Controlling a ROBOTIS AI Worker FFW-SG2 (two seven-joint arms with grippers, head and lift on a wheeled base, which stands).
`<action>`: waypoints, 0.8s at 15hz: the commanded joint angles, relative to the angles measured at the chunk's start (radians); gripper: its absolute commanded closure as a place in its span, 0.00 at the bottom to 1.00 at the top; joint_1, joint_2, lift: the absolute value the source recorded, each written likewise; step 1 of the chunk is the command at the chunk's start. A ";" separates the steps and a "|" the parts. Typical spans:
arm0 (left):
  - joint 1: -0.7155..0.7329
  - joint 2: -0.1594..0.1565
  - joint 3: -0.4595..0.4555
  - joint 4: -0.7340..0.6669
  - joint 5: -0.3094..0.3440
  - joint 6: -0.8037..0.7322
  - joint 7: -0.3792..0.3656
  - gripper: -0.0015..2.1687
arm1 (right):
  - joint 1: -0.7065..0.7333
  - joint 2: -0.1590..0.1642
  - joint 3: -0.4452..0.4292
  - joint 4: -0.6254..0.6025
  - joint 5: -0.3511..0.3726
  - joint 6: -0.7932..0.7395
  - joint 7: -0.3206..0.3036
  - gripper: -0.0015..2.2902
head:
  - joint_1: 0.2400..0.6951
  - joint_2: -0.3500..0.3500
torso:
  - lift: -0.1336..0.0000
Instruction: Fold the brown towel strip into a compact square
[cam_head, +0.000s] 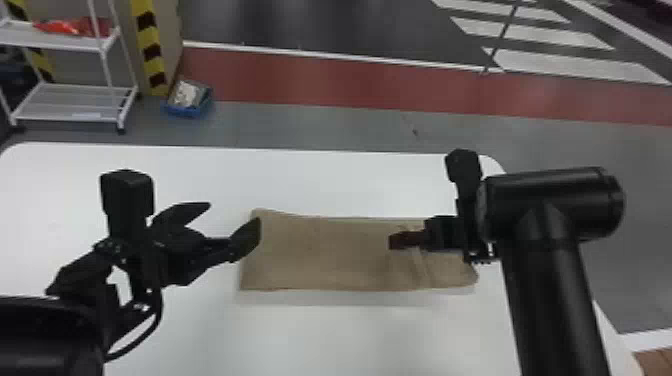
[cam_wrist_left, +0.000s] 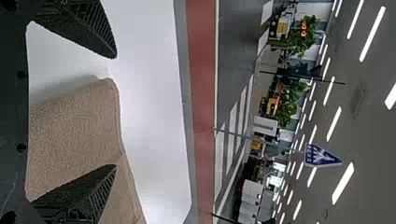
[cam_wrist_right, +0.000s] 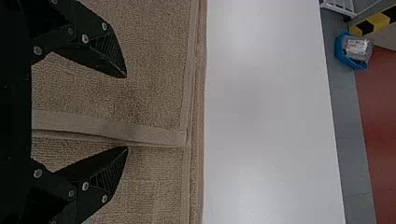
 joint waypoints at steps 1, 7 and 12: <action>0.000 0.000 0.000 0.003 -0.001 -0.002 0.000 0.02 | -0.002 0.000 -0.001 0.009 0.003 0.008 0.000 0.21 | 1.00 0.21 | 0.07; 0.000 0.000 -0.001 0.004 -0.001 -0.002 0.002 0.02 | -0.002 0.000 -0.001 0.009 0.003 0.008 0.002 0.22 | 1.00 0.20 | 0.07; 0.002 0.000 -0.003 0.004 -0.001 -0.002 0.000 0.02 | -0.002 0.000 -0.001 0.011 0.011 0.008 0.002 0.30 | 1.00 0.20 | 0.07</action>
